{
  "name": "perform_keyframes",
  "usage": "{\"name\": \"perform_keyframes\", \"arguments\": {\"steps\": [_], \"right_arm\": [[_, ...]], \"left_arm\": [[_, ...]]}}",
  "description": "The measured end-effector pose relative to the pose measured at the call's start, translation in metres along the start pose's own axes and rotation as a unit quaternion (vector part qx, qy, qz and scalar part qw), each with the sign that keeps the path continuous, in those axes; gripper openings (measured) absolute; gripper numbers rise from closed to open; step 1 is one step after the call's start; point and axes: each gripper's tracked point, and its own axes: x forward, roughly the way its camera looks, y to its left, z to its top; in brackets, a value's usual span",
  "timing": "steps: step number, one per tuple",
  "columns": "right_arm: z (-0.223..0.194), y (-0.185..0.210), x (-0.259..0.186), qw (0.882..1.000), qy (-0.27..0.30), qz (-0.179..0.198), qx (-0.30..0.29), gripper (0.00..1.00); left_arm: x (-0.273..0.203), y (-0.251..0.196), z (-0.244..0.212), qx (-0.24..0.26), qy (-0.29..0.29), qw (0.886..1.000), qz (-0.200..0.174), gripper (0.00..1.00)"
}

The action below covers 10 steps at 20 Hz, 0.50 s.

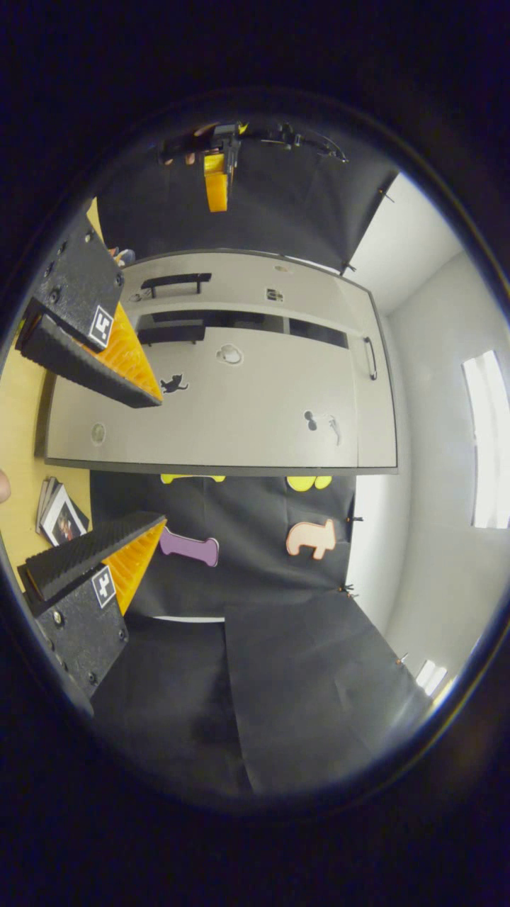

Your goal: Grasp the bottle in the cabinet with the left hand and place it on the coaster, then close the right door with the right hand and the left door with the left hand.

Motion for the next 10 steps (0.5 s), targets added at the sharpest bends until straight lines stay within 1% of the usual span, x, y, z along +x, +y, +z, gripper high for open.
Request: {"name": "perform_keyframes", "arguments": {"steps": [2,4,5,6,7,8,10], "right_arm": [[0.007,0.010,0.003,1.000,-0.006,0.009,0.002,0.96],[0.014,0.019,0.007,1.000,-0.016,0.019,0.003,0.96],[0.014,0.024,0.010,1.000,-0.015,0.024,0.003,0.96],[0.013,0.029,0.012,0.999,-0.012,0.030,0.005,0.94],[0.014,0.035,0.014,0.999,-0.010,0.036,0.007,0.96],[0.014,0.040,0.015,0.999,-0.009,0.042,0.008,0.96],[0.017,0.051,0.019,0.999,-0.011,0.052,0.005,0.96]], "left_arm": [[-0.011,0.015,0.007,-0.001,-0.005,1.000,0.023,0.98],[-0.025,0.041,0.014,-0.009,-0.006,0.998,0.066,0.98],[-0.031,0.050,0.018,-0.015,-0.006,0.997,0.077,0.98],[-0.038,0.056,0.024,-0.020,-0.012,0.996,0.086,0.99],[-0.046,0.063,0.028,-0.021,-0.017,0.995,0.097,0.96],[-0.054,0.071,0.032,-0.020,-0.024,0.994,0.109,1.00],[-0.068,0.084,0.037,-0.017,-0.031,0.992,0.125,1.00]]}}
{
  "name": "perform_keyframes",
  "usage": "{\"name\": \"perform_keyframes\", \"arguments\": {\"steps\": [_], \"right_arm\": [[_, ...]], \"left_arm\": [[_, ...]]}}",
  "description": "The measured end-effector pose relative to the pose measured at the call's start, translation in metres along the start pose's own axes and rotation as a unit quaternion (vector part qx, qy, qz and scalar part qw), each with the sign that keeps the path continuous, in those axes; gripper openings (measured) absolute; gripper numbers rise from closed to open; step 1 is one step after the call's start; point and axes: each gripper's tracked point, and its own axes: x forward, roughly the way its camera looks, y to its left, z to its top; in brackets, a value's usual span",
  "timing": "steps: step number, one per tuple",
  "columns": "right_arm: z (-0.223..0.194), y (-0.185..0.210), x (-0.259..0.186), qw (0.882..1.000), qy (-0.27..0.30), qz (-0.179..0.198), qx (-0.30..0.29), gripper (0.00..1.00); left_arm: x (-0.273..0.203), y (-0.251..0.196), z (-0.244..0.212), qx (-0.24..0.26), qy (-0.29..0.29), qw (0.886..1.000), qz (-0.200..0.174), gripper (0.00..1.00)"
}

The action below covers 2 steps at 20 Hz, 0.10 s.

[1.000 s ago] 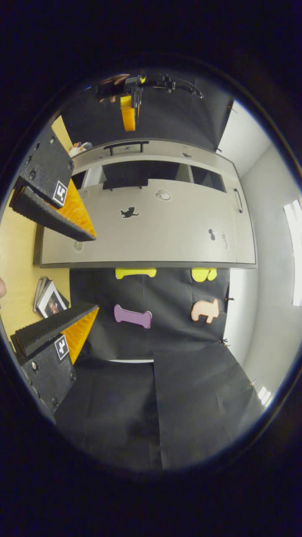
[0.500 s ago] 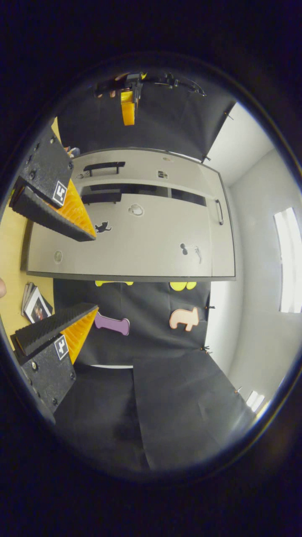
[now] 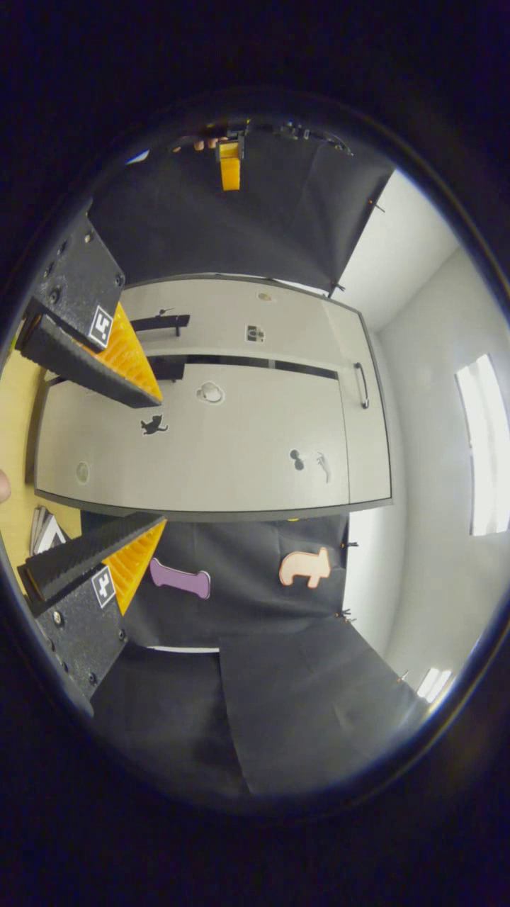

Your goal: Grasp the bottle in the cabinet with the left hand and place it on the coaster, then close the right door with the right hand and the left door with the left hand.

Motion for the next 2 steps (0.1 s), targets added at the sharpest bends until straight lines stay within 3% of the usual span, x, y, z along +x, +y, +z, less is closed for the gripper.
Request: {"name": "perform_keyframes", "arguments": {"steps": [2], "right_arm": [[0.0055,0.0099,0.0052,1.000,-0.006,0.010,-0.001,0.96]], "left_arm": [[-0.0084,0.0123,0.0049,0.001,-0.006,1.000,0.014,1.00]]}}
